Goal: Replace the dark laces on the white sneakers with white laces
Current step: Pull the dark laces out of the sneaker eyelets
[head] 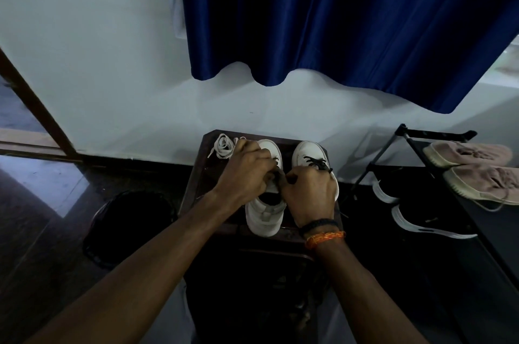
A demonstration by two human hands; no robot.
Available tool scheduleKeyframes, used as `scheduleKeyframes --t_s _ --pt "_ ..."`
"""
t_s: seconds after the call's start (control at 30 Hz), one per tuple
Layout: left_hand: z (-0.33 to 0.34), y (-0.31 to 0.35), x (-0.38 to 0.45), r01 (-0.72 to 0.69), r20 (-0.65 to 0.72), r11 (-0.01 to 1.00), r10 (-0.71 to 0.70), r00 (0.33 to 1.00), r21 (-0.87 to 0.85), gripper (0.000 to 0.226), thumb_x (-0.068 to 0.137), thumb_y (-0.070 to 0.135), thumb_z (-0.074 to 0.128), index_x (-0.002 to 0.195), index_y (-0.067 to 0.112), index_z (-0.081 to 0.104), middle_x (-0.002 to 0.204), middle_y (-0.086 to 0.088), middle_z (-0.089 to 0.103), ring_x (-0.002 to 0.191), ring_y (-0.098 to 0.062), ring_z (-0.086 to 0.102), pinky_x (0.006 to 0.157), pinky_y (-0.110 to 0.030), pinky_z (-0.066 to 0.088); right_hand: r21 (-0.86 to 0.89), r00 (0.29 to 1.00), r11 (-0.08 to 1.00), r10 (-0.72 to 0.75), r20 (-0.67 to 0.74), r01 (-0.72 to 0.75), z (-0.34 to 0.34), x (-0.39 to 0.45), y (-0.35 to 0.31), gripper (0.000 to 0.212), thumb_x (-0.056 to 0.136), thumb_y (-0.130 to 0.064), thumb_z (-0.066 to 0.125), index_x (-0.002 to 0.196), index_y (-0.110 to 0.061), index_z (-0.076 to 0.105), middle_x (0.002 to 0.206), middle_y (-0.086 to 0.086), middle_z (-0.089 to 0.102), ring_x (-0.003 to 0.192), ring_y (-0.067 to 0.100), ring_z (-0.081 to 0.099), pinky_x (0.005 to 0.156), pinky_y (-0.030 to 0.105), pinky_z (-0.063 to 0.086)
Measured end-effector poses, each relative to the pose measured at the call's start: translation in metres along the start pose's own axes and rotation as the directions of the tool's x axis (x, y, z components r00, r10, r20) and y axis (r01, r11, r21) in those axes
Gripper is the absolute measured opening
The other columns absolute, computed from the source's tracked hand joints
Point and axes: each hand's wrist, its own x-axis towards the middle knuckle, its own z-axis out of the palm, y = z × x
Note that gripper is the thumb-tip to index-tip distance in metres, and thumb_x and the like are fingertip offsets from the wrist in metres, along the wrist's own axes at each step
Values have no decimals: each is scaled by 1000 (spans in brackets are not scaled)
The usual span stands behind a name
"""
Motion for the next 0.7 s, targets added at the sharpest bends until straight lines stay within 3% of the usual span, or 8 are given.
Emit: scheduleKeyframes --t_s 0.13,0.2,0.43,0.5,0.6,0.7 --pt "-5 -2 -3 104 -101 990 -113 988 -99 3 63 15 66 64 18 66 69 10 64 83 -22 57 84 -33 28 -27 1000 1000 4 -11 -5 2 0 1 38 88 -42 69 66 -12 70 62 8 67 62 32 64 57 27 29" --pt "-11 -10 -7 204 -142 971 -221 965 -123 10 64 16 72 63 21 63 71 12 65 81 -19 55 81 -31 27 -17 1000 1000 25 -1 -25 2 0 1 40 90 -44 67 67 -12 70 64 7 68 64 31 65 58 28 31" --pt "-30 -47 -24 554 -190 795 -600 777 -247 3 69 23 73 67 22 71 73 9 73 74 -23 63 84 -44 49 20 999 999 41 -3 -41 2 -1 1 37 90 -43 67 70 -13 74 65 3 69 65 27 66 61 27 34" --pt "-30 -45 -23 533 -164 817 -569 806 -219 13 68 23 69 79 23 74 83 10 75 84 -23 63 90 -37 42 38 999 998 52 -9 -51 2 -1 2 36 89 -41 68 68 -13 73 63 3 68 65 27 65 61 27 33" --pt "-31 -24 -13 346 -77 924 -361 929 -160 47 66 31 62 112 25 71 110 9 71 107 -19 56 94 -33 30 94 998 994 64 -4 -64 1 0 2 35 88 -40 71 67 -12 73 62 4 68 66 30 64 62 28 33" --pt "-17 -2 -3 127 16 990 -126 992 -61 42 65 31 67 105 20 72 104 7 69 104 -22 55 93 -36 31 119 997 990 80 7 -81 0 -1 1 31 87 -36 72 67 -11 73 62 5 67 66 31 63 63 28 32"
